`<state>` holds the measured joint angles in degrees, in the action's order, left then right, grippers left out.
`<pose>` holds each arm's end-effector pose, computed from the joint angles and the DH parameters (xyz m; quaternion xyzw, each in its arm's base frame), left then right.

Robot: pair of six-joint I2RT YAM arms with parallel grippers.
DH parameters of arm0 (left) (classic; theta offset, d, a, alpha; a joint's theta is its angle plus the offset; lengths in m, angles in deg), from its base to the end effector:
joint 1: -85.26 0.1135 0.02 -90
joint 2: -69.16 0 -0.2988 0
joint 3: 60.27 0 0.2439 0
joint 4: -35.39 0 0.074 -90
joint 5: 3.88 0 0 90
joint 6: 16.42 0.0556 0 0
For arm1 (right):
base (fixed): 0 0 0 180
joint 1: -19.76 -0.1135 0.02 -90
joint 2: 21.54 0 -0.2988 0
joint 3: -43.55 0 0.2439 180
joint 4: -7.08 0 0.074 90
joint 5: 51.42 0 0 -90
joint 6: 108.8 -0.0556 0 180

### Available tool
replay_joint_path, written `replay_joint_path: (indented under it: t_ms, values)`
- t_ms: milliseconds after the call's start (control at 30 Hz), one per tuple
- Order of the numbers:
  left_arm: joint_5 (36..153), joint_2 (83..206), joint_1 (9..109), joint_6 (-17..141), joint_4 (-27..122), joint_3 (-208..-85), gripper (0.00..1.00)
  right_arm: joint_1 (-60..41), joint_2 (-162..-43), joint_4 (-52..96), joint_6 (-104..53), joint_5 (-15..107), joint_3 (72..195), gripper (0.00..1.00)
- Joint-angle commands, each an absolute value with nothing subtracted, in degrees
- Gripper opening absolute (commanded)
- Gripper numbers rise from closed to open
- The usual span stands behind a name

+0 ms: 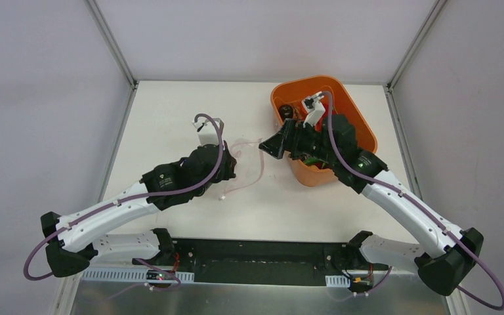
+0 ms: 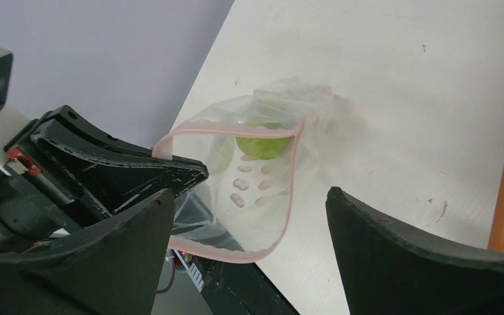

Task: Place the food in the zip-top bag and seal the zipper
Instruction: Place the fake vegetable in the zipper food storage bag, then adjust the zipper food storage bag at the center of the board.

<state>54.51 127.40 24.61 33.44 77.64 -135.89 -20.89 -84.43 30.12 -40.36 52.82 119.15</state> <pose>0.1262 -0.1649 0.3894 0.0001 0.8241 -0.2527 0.5070 0.1789 0.1717 0.4102 -0.2047 0.7383 0.4099 0.4951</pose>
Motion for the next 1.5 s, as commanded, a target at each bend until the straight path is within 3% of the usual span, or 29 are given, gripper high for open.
replay_joint_path:
  t_ms: [0,133,333,500,600,733,867,1033,1467]
  values:
    - [51.8,125.8,25.1,31.7,77.8,-135.5,0.00,-21.1,-83.7,32.9,-40.7,50.3,117.5,0.87]
    - [51.1,125.7,25.1,31.3,77.6,-135.2,0.00,-21.0,-83.7,31.8,-41.5,55.4,115.0,0.83]
    - [51.1,126.0,25.0,31.7,78.0,-135.7,0.00,-21.0,-88.3,33.0,-41.7,58.0,115.0,0.58]
    - [50.8,126.2,25.0,31.6,79.0,-135.8,0.00,-21.1,-92.3,31.4,-42.0,62.6,115.9,0.48]
    - [50.7,126.2,25.1,31.6,79.4,-135.8,0.00,-21.2,-93.0,30.3,-42.1,61.8,115.9,0.37]
    - [50.4,126.7,25.1,32.5,80.7,-136.5,0.00,-21.2,-94.2,30.1,-41.8,61.5,116.5,0.14]
    - [49.1,128.2,25.1,33.9,84.8,-138.4,0.07,-21.2,-95.0,29.6,-42.2,61.7,116.6,0.00]
    - [49.8,130.1,25.2,35.4,88.7,-141.3,0.22,-21.1,-95.0,28.3,-43.4,60.9,116.3,0.00]
    - [53.3,132.4,25.2,37.0,91.4,-145.2,0.37,-21.1,-95.3,28.5,-43.8,58.9,116.6,0.00]
